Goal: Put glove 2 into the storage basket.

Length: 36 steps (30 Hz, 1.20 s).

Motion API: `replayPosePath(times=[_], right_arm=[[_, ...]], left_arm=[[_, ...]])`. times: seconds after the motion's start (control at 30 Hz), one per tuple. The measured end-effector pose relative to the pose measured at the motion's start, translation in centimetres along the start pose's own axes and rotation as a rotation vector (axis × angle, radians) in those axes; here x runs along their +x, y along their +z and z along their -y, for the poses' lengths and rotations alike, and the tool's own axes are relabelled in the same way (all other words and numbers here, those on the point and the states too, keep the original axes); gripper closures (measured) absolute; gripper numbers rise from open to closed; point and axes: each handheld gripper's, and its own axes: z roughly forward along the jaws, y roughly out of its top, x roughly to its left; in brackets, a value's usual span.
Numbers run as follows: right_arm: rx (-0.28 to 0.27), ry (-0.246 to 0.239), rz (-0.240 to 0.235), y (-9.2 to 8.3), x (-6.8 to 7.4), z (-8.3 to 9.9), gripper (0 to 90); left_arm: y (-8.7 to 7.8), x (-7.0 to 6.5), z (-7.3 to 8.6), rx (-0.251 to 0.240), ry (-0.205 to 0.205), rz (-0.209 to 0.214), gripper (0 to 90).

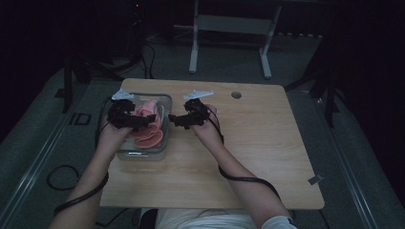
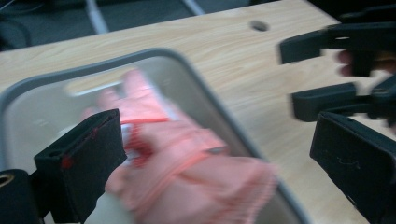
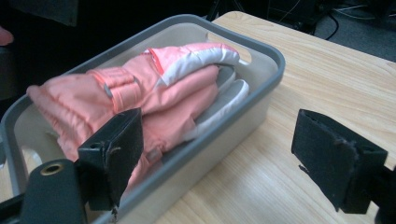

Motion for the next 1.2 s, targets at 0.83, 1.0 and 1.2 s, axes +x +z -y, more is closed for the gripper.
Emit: replayPosePath(times=[0.83,1.0,1.2], right_arm=[[0.029,-0.047,0.011,-5.4,-2.4,7.4,15.7],[0.052,-0.060,0.002,-6.2,-2.8,9.5,14.7],[0.060,-0.058,-0.013,-6.9,-3.1,11.8,14.7]], left_arm=[[3.0,-12.8,3.2,0.033,0.299,0.287,2.6],[4.3,-13.9,4.5,0.058,0.311,0.346,2.6],[5.8,-15.4,6.0,0.097,0.334,0.399,2.6]])
